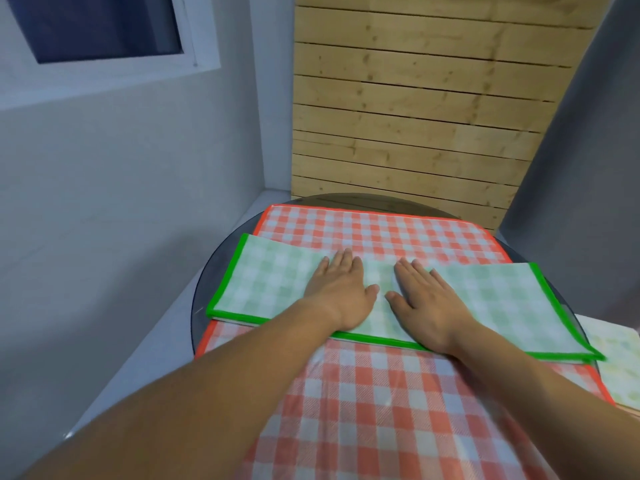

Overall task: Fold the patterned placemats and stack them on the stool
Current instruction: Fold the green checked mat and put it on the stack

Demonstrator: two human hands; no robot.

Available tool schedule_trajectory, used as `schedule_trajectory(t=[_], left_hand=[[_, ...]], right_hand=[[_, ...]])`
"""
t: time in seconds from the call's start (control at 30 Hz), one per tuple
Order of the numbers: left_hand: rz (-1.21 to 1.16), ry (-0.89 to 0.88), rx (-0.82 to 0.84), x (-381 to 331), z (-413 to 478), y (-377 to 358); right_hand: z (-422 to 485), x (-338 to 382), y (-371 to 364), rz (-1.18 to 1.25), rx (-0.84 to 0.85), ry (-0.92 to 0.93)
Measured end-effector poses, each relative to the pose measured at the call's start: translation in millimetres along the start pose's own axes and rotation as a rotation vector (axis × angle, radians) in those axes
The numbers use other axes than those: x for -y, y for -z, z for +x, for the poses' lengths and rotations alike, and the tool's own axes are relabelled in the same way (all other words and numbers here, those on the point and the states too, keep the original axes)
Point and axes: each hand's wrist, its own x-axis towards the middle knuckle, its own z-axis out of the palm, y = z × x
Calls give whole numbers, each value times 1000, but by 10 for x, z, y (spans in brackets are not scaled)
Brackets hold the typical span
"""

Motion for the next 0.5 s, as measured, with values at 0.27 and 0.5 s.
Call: schedule_trajectory(t=[0.27,0.5], left_hand=[[-9,347,-126,651,-178,1],[29,456,-127,877,-271,76]], right_hand=[[-10,2,35,-6,25,-8],[-23,14,53,7,21,-9]])
